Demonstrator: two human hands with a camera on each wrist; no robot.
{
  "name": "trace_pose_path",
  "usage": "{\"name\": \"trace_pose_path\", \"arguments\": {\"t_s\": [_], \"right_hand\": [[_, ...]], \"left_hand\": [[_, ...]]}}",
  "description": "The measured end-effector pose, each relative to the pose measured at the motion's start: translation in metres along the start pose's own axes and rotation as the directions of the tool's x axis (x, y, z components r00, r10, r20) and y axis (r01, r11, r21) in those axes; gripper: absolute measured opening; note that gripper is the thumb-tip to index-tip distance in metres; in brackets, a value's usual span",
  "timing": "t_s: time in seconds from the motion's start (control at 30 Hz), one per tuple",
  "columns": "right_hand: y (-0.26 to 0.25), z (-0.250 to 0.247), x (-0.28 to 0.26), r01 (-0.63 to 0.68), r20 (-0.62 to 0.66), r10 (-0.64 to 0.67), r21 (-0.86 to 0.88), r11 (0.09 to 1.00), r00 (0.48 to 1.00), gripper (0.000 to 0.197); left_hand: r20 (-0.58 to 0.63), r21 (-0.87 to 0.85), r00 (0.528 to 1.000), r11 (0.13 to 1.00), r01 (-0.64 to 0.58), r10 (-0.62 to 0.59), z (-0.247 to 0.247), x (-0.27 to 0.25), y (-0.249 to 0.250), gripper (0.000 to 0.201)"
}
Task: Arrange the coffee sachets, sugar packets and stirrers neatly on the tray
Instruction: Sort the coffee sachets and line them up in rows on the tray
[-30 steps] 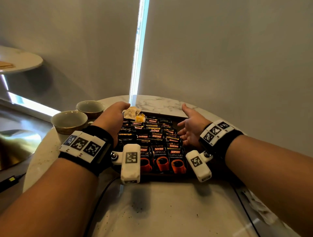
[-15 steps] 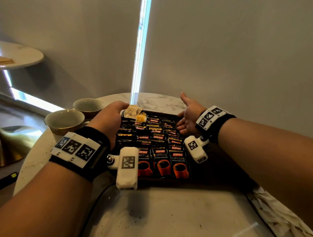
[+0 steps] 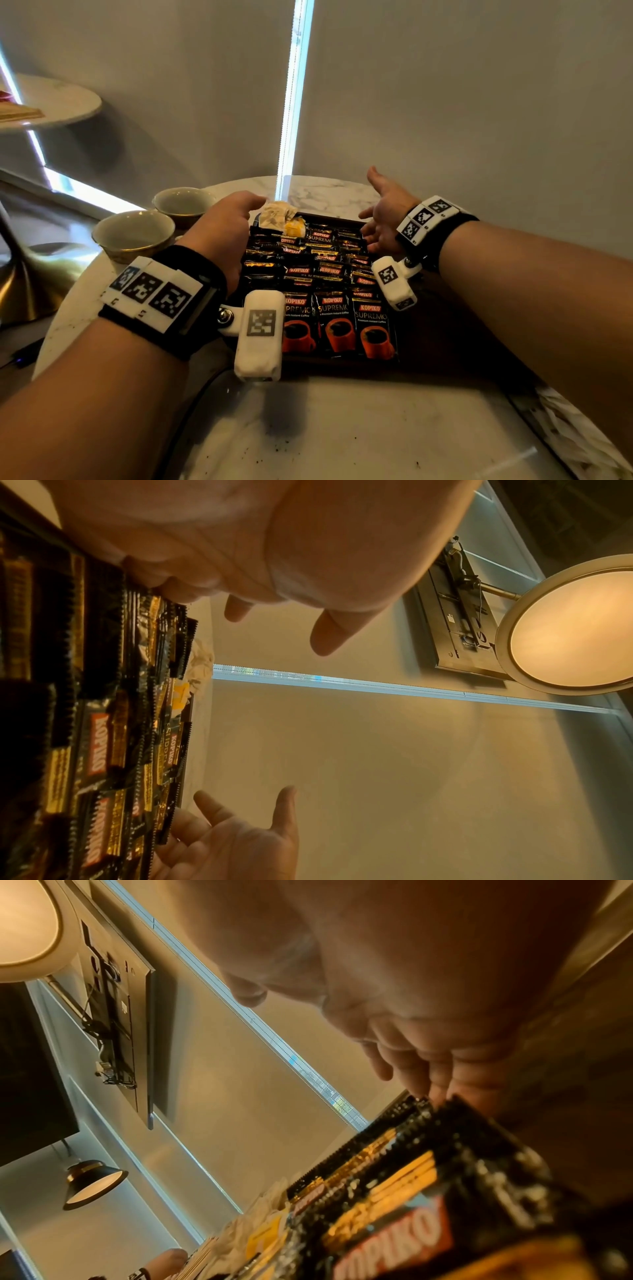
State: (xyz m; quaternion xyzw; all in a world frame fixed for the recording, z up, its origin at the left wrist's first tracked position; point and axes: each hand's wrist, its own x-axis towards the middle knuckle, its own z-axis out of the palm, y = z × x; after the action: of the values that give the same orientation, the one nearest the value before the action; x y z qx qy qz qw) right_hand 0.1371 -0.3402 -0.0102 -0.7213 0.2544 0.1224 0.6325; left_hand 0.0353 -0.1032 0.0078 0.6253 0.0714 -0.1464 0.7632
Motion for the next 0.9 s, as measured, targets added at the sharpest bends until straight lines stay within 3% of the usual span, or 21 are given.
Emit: {"name": "trace_pose_path", "arguments": {"t_s": [0.23,0.53,0.9], "right_hand": [[0.001,-0.004,-0.002,-0.008,-0.016,0.008,-0.001,1.0,1.0,0.111],[0.017,-0.023,-0.036,-0.129,-0.051,0.124,-0.103,0.986,0.991,0.105],[0.047,-0.012,-0.065,-0.033,-0.025,0.033,0.013,0.999,0.999,0.098]], "left_hand": [[-0.001,-0.012,1.0,1.0,0.016,-0.016,0.003,-0.004,0.001,0.03],[-0.008,0.043,0.999,0.999,0.032,-0.032,0.002,-0.013,0.004,0.03],[-0.026,0.078,1.0,0.997,0.001,0.001,0.001,-0.014,-0.002,0.028]]}}
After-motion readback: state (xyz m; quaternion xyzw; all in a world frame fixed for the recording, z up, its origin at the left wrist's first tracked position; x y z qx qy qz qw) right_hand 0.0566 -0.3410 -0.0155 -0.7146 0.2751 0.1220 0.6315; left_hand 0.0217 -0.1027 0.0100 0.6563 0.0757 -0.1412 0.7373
